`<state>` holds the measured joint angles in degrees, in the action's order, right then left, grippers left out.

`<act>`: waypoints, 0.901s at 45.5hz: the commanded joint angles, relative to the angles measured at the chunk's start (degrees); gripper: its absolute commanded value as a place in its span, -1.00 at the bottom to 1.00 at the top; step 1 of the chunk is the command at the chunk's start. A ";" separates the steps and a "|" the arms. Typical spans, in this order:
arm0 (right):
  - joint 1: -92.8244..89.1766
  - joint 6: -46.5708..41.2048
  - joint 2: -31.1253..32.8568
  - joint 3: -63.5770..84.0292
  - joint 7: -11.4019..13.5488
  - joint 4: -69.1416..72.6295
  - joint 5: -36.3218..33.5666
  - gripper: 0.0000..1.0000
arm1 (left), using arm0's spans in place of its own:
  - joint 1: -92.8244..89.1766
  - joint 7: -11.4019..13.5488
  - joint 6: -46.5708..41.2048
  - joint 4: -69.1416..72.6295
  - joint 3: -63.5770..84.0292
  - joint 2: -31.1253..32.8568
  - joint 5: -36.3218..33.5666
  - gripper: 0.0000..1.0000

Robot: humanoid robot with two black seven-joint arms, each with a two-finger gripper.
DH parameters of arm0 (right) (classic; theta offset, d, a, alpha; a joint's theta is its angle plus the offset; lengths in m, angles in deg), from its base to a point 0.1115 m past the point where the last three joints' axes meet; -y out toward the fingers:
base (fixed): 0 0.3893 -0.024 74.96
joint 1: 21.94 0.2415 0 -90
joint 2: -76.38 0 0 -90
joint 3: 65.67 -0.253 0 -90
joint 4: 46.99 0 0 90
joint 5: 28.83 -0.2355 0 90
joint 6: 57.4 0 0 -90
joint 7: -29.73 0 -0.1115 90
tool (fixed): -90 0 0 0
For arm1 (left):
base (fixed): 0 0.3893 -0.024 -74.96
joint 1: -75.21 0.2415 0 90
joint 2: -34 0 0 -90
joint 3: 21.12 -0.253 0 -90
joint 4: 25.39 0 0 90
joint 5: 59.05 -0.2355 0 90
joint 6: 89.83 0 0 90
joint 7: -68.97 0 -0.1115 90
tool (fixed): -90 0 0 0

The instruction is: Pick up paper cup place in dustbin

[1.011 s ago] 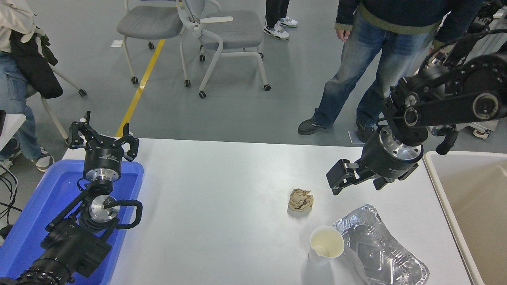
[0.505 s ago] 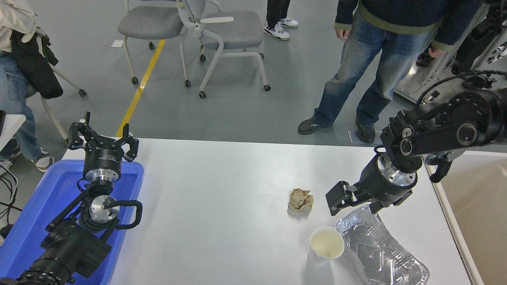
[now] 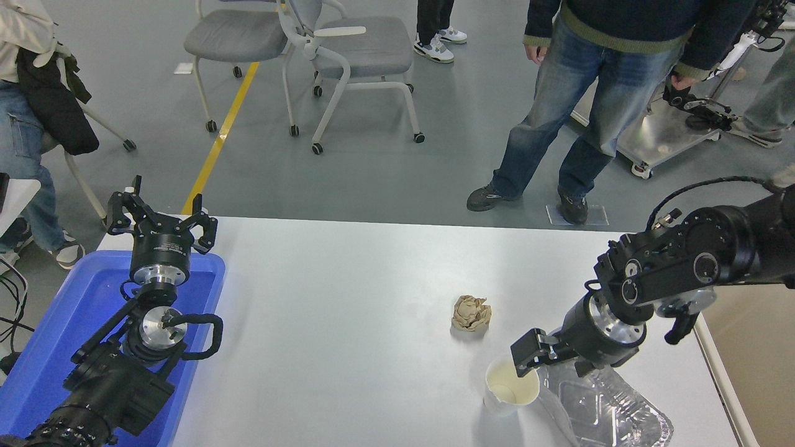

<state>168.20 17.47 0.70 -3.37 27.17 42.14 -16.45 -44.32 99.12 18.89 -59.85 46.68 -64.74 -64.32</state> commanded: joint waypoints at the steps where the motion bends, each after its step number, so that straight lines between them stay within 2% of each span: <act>1: -2.76 2.74 -0.43 -0.69 -0.07 -1.68 0.28 1.00 | 0.00 0.00 0.00 0.01 0.05 -0.05 0.00 0.98; 41: -12.78 9.59 -3.16 -0.86 -0.69 -7.75 2.74 0.96 | 0.00 0.00 0.00 0.01 -0.04 0.04 0.00 0.98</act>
<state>157.45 25.24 -1.67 -4.22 27.00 35.08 -14.13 -44.32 99.12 18.89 -59.85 46.64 -64.77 -64.32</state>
